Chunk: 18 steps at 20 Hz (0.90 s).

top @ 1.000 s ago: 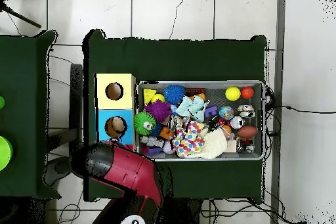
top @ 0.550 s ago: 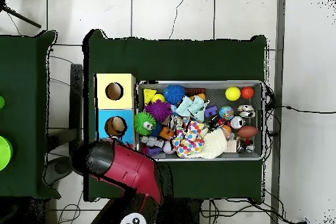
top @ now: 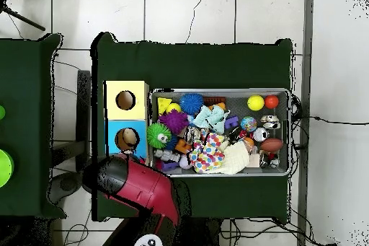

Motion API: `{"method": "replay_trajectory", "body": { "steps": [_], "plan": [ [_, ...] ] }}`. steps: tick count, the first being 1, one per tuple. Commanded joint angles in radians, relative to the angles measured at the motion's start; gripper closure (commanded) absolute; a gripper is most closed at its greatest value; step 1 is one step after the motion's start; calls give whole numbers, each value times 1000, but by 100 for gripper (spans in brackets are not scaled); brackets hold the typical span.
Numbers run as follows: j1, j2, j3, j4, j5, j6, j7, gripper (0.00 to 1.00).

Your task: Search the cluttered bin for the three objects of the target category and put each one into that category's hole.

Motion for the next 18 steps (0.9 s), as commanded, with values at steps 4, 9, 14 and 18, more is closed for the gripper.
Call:
{"method": "replay_trajectory", "body": {
  "steps": [4, 9, 14, 18],
  "plan": [
    [8, -53, 56, 77, 34, 21, 233, 100],
    [33, -87, 29, 79, 22, 71, 258, 100],
    [35, -96, 37, 107, 32, 45, 250, 100],
    [37, -96, 45, 123, 39, 20, 247, 100]
  ]
}}
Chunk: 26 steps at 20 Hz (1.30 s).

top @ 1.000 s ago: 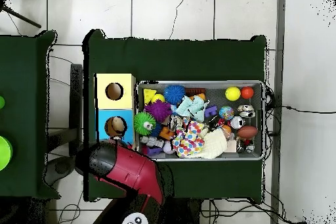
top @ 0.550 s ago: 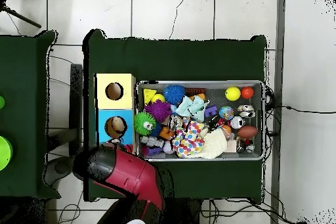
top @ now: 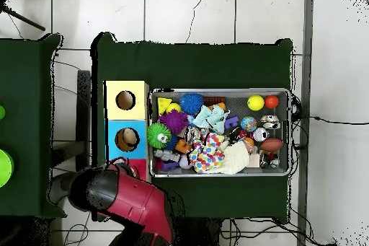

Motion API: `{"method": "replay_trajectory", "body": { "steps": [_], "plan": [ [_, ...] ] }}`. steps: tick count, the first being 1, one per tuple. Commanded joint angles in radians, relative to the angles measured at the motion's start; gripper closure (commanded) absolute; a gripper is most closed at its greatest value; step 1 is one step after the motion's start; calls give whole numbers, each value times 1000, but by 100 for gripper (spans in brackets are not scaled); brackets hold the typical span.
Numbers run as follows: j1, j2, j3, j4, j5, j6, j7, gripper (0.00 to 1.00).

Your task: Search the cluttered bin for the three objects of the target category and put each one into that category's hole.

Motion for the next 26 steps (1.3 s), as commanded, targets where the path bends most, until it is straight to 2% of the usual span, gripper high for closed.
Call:
{"method": "replay_trajectory", "body": {
  "steps": [1, 11, 17, 22, 26],
  "plan": [
    [-9, -8, 56, 68, 40, 12, 242, 100],
    [-86, -8, 135, 166, 59, -143, 147, 100],
    [-104, -7, 181, 202, 59, -213, 168, 100],
    [-113, 15, 216, 203, 63, -262, 193, 100],
    [-82, 29, 194, 168, 63, -230, 232, 100]
  ]
}}
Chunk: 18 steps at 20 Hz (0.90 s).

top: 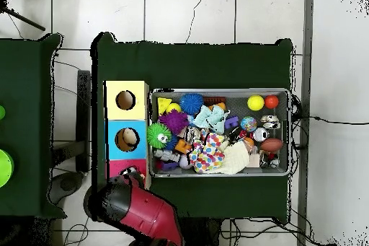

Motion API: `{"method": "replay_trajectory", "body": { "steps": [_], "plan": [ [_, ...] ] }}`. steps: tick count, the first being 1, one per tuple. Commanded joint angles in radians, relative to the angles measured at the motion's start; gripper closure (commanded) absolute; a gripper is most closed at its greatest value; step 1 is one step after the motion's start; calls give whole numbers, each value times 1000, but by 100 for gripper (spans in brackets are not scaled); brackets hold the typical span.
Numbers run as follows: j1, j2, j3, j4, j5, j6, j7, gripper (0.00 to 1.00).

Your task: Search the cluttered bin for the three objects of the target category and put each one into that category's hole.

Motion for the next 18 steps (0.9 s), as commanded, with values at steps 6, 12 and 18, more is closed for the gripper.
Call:
{"method": "replay_trajectory", "body": {
  "steps": [6, 12, 18],
  "plan": [
    [36, 32, 50, -31, 45, 71, 264, 100],
    [52, 31, 43, -49, 60, 96, 288, 100],
    [38, 21, 59, -32, 74, 88, 271, 100]
  ]
}}
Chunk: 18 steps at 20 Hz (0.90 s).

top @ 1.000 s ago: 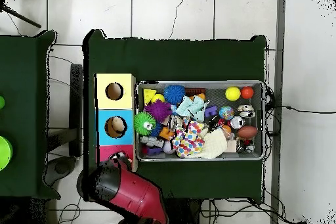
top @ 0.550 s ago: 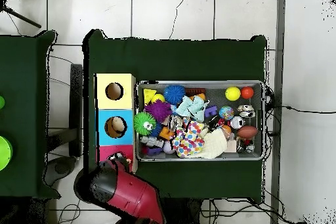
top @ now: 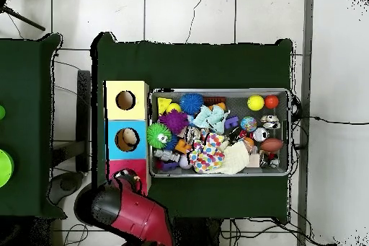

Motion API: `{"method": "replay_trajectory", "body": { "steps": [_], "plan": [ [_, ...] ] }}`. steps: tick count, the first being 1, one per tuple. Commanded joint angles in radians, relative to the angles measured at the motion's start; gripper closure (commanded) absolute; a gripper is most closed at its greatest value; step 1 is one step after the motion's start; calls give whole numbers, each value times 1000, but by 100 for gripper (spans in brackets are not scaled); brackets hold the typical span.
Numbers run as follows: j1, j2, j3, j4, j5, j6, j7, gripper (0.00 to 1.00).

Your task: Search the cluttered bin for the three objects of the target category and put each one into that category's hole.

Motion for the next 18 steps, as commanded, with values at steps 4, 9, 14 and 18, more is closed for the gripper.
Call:
{"method": "replay_trajectory", "body": {
  "steps": [4, 9, 14, 18],
  "plan": [
    [-27, 27, 93, -15, 85, 57, 258, 100],
    [-25, 24, 90, -14, 88, 63, 251, 100],
    [-15, 31, 79, -24, 89, 74, 264, 100],
    [-6, 33, 64, -32, 84, 92, 276, 100]
  ]
}}
